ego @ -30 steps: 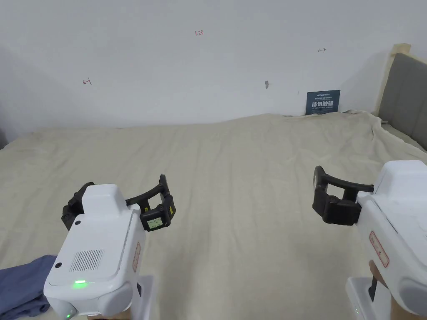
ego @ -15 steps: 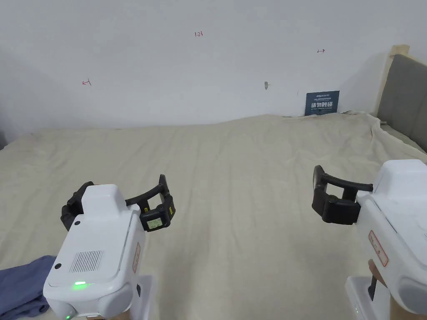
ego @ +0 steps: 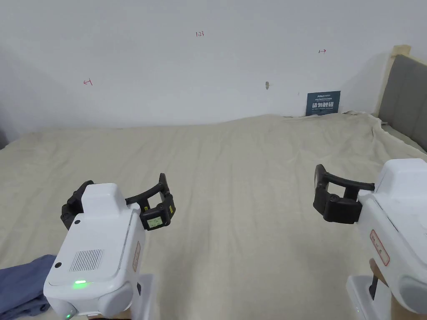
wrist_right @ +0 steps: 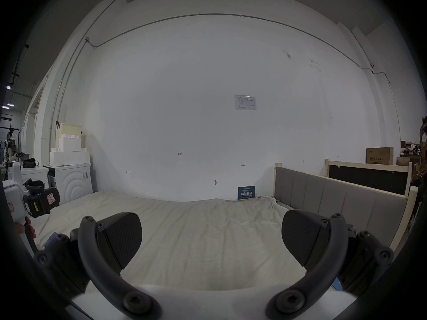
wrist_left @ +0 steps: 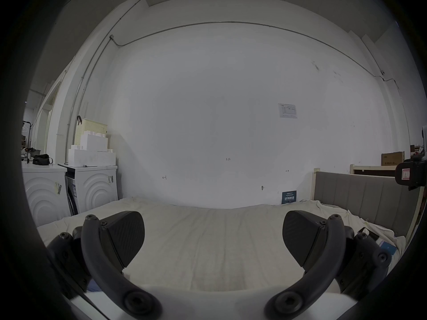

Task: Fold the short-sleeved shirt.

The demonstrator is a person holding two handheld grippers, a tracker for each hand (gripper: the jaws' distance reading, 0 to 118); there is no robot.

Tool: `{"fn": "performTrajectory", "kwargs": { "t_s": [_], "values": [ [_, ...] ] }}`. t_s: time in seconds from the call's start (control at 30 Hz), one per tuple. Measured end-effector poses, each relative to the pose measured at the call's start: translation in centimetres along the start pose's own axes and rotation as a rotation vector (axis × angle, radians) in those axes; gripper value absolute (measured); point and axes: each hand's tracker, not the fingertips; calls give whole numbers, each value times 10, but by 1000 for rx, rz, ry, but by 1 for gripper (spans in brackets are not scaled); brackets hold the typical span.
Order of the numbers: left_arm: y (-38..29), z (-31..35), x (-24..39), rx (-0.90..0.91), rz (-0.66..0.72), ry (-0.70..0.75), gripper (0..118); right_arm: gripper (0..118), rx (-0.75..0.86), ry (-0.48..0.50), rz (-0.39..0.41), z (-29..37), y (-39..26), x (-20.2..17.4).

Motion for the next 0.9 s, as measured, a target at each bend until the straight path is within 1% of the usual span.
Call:
{"fn": "performTrajectory", "kwargs": {
  "t_s": [0.6, 0.9],
  "values": [
    [1, 1, 0, 1, -2, -5, 118, 118, -1, -1, -2, -1, -1, 0],
    [0, 2, 1, -4, -5, -5, 118, 118, 0, -13, 13, 0, -3, 1]
  ]
}}
